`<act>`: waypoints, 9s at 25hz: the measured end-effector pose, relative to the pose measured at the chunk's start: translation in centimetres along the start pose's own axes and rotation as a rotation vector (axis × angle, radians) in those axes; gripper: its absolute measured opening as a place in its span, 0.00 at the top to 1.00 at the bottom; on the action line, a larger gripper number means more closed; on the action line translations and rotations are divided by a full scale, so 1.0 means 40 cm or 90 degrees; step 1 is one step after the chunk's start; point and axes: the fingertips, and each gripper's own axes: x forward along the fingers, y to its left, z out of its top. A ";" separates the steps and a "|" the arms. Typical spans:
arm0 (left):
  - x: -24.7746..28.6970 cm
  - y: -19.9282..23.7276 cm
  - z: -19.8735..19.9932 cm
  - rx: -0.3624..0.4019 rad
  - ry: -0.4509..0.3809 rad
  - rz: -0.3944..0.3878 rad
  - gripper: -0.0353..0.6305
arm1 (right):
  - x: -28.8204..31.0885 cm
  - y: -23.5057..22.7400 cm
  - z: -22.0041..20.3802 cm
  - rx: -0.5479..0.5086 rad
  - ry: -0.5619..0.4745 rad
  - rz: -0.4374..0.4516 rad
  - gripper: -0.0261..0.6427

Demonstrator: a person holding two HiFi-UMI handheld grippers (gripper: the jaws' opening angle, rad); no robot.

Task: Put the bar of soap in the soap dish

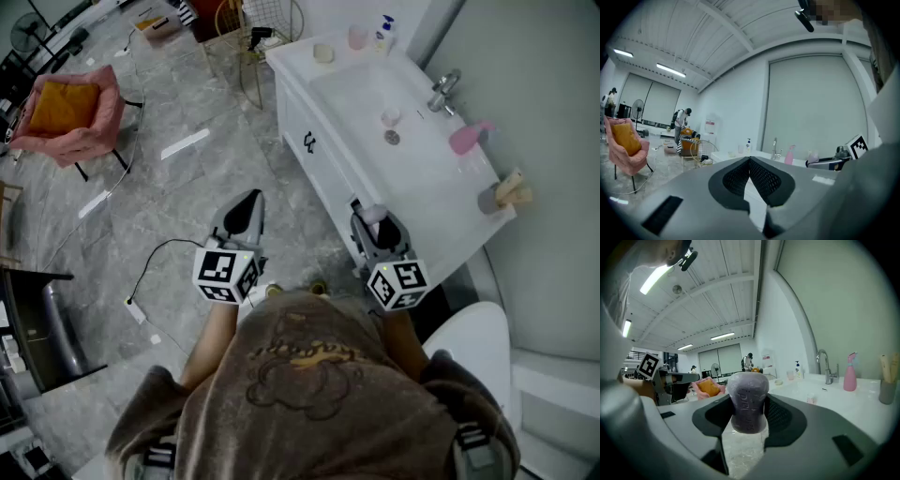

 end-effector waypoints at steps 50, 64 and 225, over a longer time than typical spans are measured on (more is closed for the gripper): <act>0.675 0.424 0.118 -0.012 0.020 -0.047 0.94 | 0.759 -0.242 0.189 0.052 0.000 0.048 0.64; 0.976 0.513 0.178 -0.004 0.010 -0.033 0.94 | 1.008 -0.429 0.268 0.080 0.012 0.078 0.64; 1.637 0.649 0.201 -0.024 0.092 -0.330 0.94 | 1.347 -0.721 0.374 0.060 -0.089 -0.262 0.96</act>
